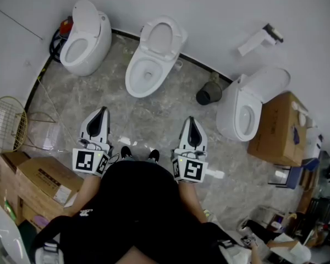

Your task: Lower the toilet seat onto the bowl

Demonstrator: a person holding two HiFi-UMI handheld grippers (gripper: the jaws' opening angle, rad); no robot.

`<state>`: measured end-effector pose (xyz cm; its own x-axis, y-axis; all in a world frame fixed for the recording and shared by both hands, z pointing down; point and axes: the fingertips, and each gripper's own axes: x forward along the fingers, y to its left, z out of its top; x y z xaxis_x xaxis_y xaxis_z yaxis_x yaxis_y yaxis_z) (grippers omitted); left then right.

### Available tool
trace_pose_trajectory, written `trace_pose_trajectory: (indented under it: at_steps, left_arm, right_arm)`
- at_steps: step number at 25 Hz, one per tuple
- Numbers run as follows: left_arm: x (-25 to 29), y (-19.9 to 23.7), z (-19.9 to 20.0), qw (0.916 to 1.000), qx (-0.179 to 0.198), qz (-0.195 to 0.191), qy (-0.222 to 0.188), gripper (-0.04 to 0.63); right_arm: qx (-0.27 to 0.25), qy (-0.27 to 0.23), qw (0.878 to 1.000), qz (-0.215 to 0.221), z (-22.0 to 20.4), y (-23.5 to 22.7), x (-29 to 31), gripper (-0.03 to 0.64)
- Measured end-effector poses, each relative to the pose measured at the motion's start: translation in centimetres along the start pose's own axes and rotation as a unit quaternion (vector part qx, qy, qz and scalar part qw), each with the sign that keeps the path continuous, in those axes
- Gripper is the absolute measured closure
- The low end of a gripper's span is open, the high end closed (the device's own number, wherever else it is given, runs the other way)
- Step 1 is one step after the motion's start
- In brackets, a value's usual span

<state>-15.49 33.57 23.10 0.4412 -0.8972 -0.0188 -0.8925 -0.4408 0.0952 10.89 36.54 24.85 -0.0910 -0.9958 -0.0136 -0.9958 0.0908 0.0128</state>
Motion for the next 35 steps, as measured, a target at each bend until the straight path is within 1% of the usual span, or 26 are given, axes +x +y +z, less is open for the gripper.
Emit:
trace_pose_trajectory:
  at_steps: [11,26,28,30,33,35]
  left_arm:
    - [-0.08,0.0,-0.09,1.0,0.002,0.001,0.003,0.591]
    - [0.21,-0.47,0.11,0.9999,0.011,-0.008,-0.001,0.588]
    - [0.24,-0.5,0.1,0.9999,0.012,-0.009,0.0,0.573]
    - [0.25,-0.44,0.13,0.9999,0.012,-0.009,-0.001,0.535]
    - [0.09,-0.37,0.23,0.9999,0.013,-0.007,-0.003,0.498]
    - [0.21,-0.36,0.23,0.9999,0.014,-0.008,-0.004,0.468]
  right_arm:
    - [0.001,-0.001,1.0,-0.001,0.02,0.13,-0.13,0.597]
    - [-0.001,-0.005,1.0,0.001,0.27,0.11,0.12,0.591]
    - [-0.001,-0.004,1.0,0.0,0.22,0.13,0.13,0.575]
    - [-0.001,-0.003,1.0,0.0,0.17,0.19,0.18,0.549]
    - [-0.002,-0.002,1.0,0.0,0.08,0.23,0.09,0.523]
    - [-0.003,-0.001,1.0,-0.001,0.04,0.14,0.19,0.518]
